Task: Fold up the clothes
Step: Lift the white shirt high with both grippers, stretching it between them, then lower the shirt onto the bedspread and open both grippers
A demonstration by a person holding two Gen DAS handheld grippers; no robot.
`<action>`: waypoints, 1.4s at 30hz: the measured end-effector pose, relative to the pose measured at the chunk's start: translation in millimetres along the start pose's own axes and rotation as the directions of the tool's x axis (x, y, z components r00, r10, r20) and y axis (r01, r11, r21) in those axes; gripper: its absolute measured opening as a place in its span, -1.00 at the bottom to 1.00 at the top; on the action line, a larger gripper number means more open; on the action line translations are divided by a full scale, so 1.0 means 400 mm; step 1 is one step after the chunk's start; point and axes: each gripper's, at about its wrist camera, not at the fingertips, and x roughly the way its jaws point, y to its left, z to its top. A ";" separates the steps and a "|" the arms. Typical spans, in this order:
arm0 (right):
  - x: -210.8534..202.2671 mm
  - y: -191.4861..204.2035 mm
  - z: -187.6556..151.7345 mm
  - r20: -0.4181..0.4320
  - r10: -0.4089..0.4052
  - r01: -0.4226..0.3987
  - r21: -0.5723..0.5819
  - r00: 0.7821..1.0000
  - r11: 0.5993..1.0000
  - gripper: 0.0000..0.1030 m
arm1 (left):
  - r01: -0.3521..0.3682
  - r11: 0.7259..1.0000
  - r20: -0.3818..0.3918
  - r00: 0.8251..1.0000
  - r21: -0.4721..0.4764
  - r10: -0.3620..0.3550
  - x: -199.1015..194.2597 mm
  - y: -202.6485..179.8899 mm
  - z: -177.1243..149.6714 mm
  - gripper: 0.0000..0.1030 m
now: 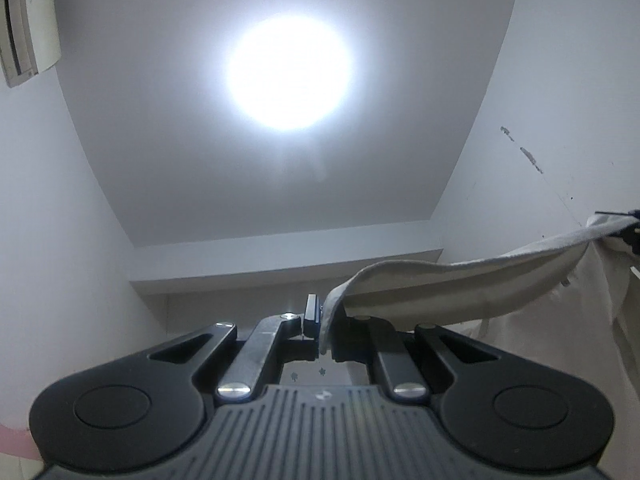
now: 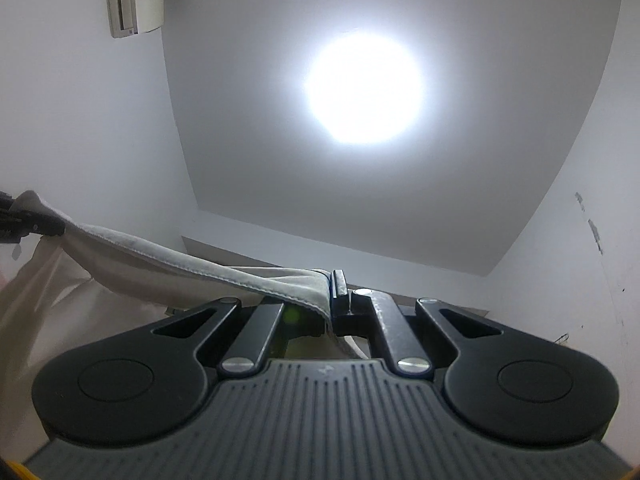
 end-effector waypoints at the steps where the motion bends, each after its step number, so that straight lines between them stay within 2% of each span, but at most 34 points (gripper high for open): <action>1: 0.004 0.000 -0.015 -0.007 0.003 -0.003 0.004 1.000 1.000 -0.98 | 0.000 1.000 -0.008 1.000 0.001 0.000 0.008 -0.005 -0.009 -0.89; 4: -0.009 -0.001 -0.044 -0.042 0.018 -0.017 0.027 0.999 0.999 -0.98 | 0.002 1.000 -0.043 0.999 0.003 -0.002 0.039 -0.020 -0.057 -0.89; 8: 0.025 0.002 -0.148 -0.106 0.034 -0.029 0.046 0.994 0.999 -0.98 | 0.008 1.000 -0.116 0.993 -0.009 -0.009 0.104 -0.039 -0.161 -0.89; 11: 0.061 0.010 -0.247 -0.166 0.050 -0.040 0.064 0.985 0.997 -0.98 | 0.008 1.000 -0.181 0.983 -0.024 -0.012 0.166 -0.054 -0.267 -0.88; 14: 0.111 0.026 -0.370 -0.239 0.072 -0.053 0.084 0.968 0.995 -0.98 | 0.005 0.999 -0.263 0.965 -0.047 -0.017 0.243 -0.061 -0.390 -0.88; 17: 0.160 0.069 -0.531 -0.331 0.101 -0.073 0.096 0.938 0.993 -0.98 | 0.000 0.999 -0.349 0.937 -0.048 -0.017 0.327 -0.074 -0.547 -0.88; 19: 0.196 0.136 -0.674 -0.408 0.125 -0.089 0.107 0.904 0.990 -0.98 | -0.004 0.999 -0.410 0.912 -0.046 -0.015 0.379 -0.078 -0.659 -0.88; 21: 0.231 0.203 -0.817 -0.483 0.149 -0.104 0.120 0.863 0.987 -0.98 | -0.010 0.999 -0.477 0.879 -0.045 -0.012 0.436 -0.076 -0.777 -0.88; 24: 0.283 0.303 -1.032 -0.587 0.184 -0.123 0.141 0.789 0.982 -0.98 | -0.018 0.999 -0.589 0.808 -0.036 -0.007 0.494 -0.066 -0.978 -0.88; 27: 0.336 0.404 -1.247 -0.680 0.216 -0.140 0.165 0.701 0.976 -0.98 | -0.022 1.000 -0.706 0.708 -0.019 0.002 0.445 0.016 -1.201 -0.88; 30: 0.389 0.504 -1.461 -0.762 0.245 -0.154 0.190 0.600 0.970 -0.98 | -0.014 1.000 -0.818 0.575 0.018 0.022 0.467 0.007 -1.410 -0.86; 32: 0.343 0.598 -1.580 -0.819 0.262 -0.197 0.186 0.510 0.963 -0.98 | 0.000 0.999 -0.875 0.483 0.037 0.033 0.480 -0.004 -1.544 -0.85; 34: 0.331 0.657 -1.707 -0.867 0.271 -0.233 0.185 0.419 0.955 -0.98 | 0.006 0.999 -0.915 0.401 0.053 0.046 0.478 -0.004 -1.684 -0.82; 37: 0.300 0.717 -1.826 -0.913 0.277 -0.245 0.207 0.299 0.947 -0.98 | -0.011 0.998 -0.960 0.273 0.066 0.066 0.461 -0.012 -1.862 -0.81; 39: 0.279 0.756 -1.903 -0.936 0.279 -0.250 0.223 0.216 0.942 -0.97 | -0.014 0.998 -0.978 0.201 0.062 0.064 0.457 -0.001 -1.955 -0.76; 40: 0.272 0.778 -1.930 -0.943 0.277 -0.268 0.223 0.183 0.937 -0.97 | -0.010 0.998 -0.981 0.185 0.062 0.063 0.454 0.004 -1.987 -0.74; 41: 0.265 0.799 -1.955 -0.950 0.273 -0.288 0.222 0.152 0.932 -0.95 | -0.006 0.998 -0.981 0.186 0.058 0.058 0.454 0.008 -1.990 -0.69; 42: 0.268 0.782 -1.935 -0.952 0.272 -0.293 0.222 0.143 0.930 -0.92 | -0.007 0.999 -0.981 0.186 0.048 0.049 0.455 0.012 -1.976 -0.65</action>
